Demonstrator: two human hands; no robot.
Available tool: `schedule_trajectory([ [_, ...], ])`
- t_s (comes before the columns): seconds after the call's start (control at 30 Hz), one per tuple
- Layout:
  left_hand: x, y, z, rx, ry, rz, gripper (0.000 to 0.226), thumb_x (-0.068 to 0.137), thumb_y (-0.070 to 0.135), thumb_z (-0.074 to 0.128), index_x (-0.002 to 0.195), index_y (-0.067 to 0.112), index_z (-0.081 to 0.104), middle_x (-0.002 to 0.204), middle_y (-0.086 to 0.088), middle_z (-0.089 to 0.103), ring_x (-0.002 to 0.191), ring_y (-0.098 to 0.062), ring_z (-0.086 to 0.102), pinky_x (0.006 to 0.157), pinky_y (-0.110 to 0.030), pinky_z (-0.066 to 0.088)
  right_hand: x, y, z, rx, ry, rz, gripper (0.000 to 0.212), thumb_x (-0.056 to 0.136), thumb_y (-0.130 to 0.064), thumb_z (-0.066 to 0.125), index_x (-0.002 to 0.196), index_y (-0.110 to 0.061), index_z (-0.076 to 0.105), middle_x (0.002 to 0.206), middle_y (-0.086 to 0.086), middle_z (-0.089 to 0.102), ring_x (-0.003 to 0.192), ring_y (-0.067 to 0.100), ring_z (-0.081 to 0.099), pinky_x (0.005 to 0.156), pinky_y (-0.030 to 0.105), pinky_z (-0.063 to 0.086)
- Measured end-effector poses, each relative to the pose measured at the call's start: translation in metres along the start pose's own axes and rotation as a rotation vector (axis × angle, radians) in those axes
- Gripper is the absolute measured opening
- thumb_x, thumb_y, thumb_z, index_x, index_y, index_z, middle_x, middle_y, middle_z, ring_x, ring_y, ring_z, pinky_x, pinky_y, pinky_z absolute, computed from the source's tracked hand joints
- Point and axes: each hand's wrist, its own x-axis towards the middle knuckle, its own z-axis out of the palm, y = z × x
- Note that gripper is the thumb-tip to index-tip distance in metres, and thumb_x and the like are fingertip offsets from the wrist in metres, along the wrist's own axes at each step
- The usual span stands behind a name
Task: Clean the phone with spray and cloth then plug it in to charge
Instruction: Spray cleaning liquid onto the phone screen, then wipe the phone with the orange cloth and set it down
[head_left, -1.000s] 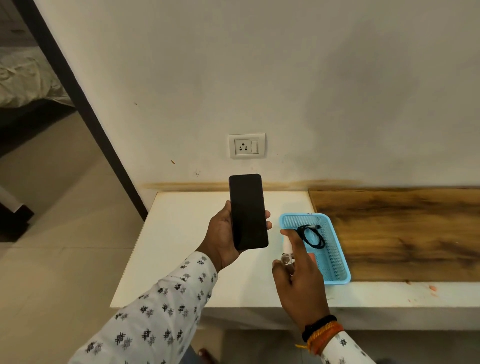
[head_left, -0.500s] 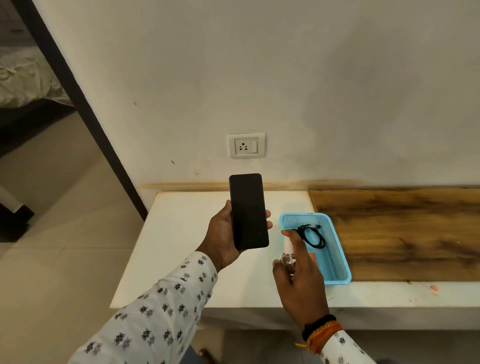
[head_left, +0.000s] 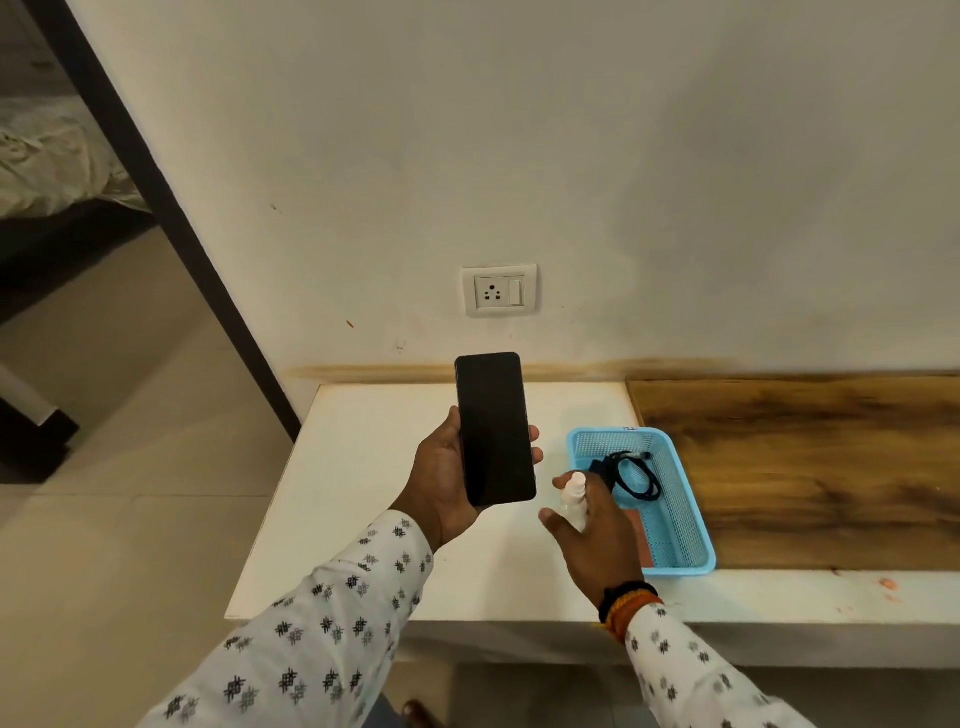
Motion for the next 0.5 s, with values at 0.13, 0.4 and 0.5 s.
schedule_trajectory([
  [0.13,0.001,-0.001,-0.001,0.002,0.007,-0.013,0.070,0.101,0.060,0.021,0.139,0.012,0.054,0.135,-0.024,0.060,0.116,-0.042,0.061,0.102,-0.051,0.046,0.013,0.005,0.004,-0.039,-0.028,0.028,0.040,0.074,-0.018,0.081,0.104,-0.032,0.058,0.103,-0.011,0.058,0.094,0.011,0.055,0.081,0.022,0.044],
  [0.4,0.003,-0.003,-0.003,-0.009,0.013,-0.020,0.072,0.101,0.060,0.020,0.142,0.010,0.052,0.134,-0.024,0.060,0.114,-0.041,0.060,0.102,-0.052,0.045,0.027,0.013,-0.001,-0.206,-0.170,0.041,0.047,0.072,-0.011,0.079,0.113,-0.027,0.064,0.111,-0.008,0.055,0.098,0.012,0.055,0.087,0.022,0.041],
  [0.5,0.003,-0.003,-0.004,-0.004,0.007,-0.018,0.072,0.101,0.060,0.020,0.142,0.010,0.052,0.132,-0.023,0.060,0.113,-0.041,0.061,0.101,-0.051,0.046,0.031,0.016,-0.007,-0.215,-0.211,0.020,0.052,0.070,-0.009,0.075,0.116,-0.028,0.062,0.107,-0.011,0.055,0.097,0.010,0.055,0.086,0.023,0.041],
])
